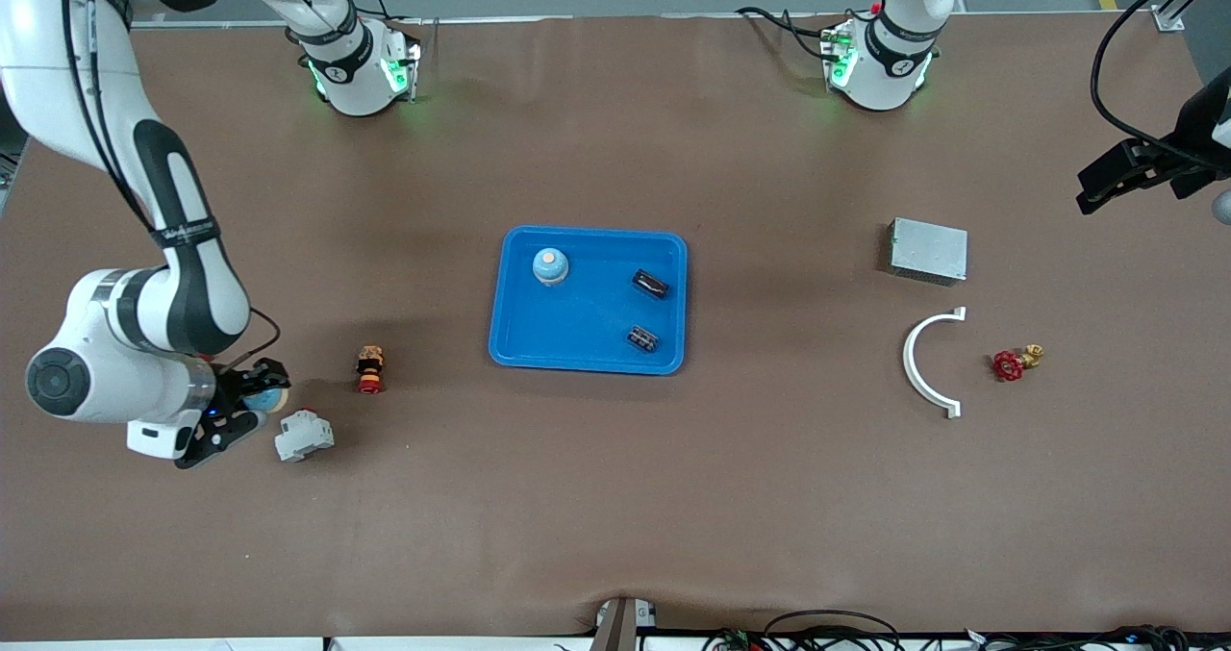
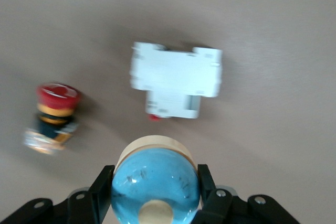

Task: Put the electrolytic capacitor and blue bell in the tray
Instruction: 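Lift the blue bell with the right gripper and carry it toward the tray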

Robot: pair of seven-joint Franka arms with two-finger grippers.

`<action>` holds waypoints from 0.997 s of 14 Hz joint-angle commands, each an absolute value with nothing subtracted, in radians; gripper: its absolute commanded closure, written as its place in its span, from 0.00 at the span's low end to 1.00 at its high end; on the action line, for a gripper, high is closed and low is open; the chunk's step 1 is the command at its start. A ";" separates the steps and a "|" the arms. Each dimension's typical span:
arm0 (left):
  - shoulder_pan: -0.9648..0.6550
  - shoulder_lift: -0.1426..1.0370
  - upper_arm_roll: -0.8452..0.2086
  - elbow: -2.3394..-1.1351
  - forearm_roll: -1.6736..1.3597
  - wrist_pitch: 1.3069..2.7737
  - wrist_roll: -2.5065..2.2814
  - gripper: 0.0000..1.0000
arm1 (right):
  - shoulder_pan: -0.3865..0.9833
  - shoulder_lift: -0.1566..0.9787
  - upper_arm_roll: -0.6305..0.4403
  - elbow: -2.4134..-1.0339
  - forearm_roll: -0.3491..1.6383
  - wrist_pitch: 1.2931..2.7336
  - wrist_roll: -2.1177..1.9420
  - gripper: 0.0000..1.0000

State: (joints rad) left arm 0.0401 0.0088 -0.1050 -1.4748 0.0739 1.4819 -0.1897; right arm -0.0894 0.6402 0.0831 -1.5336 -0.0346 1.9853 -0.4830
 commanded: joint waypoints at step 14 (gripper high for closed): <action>0.029 -0.012 -0.100 -1.485 0.046 1.471 -0.193 0.00 | 0.402 0.636 0.077 -1.525 0.097 2.046 0.455 0.90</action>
